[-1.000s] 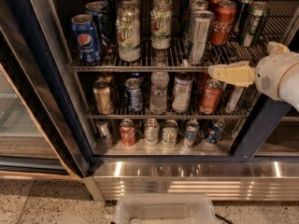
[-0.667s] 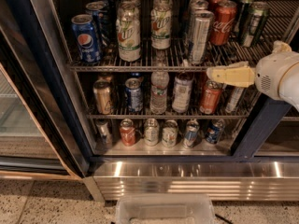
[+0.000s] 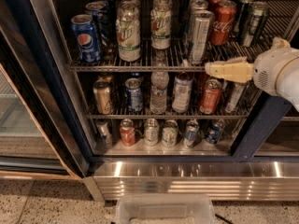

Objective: Pick green can from top shelf of fridge

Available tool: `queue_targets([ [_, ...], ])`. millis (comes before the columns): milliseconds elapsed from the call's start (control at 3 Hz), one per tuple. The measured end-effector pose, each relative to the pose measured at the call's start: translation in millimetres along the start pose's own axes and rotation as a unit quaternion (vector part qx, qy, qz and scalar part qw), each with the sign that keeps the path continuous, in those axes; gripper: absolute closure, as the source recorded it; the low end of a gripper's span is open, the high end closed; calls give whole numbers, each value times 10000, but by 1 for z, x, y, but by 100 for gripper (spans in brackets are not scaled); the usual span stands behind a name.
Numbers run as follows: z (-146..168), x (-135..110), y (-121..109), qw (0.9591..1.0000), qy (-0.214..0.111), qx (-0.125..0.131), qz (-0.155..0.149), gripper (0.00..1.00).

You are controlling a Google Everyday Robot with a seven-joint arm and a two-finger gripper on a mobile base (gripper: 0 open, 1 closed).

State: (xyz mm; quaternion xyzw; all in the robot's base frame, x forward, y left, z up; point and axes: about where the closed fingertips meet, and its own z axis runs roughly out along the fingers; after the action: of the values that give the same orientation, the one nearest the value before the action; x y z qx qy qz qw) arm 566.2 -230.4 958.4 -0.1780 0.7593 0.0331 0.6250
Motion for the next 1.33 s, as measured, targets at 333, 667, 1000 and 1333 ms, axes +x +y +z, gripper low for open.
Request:
queue_targets([
  [333,7,-3,2,9999,-48,72,90,0],
  [667,15,-4,3,9997,-92,159,128,4],
  [1000,22,-5,-2,9994,-133,294,126,17],
  [1333,28,-6,-12,9989,-164,432,81,19],
])
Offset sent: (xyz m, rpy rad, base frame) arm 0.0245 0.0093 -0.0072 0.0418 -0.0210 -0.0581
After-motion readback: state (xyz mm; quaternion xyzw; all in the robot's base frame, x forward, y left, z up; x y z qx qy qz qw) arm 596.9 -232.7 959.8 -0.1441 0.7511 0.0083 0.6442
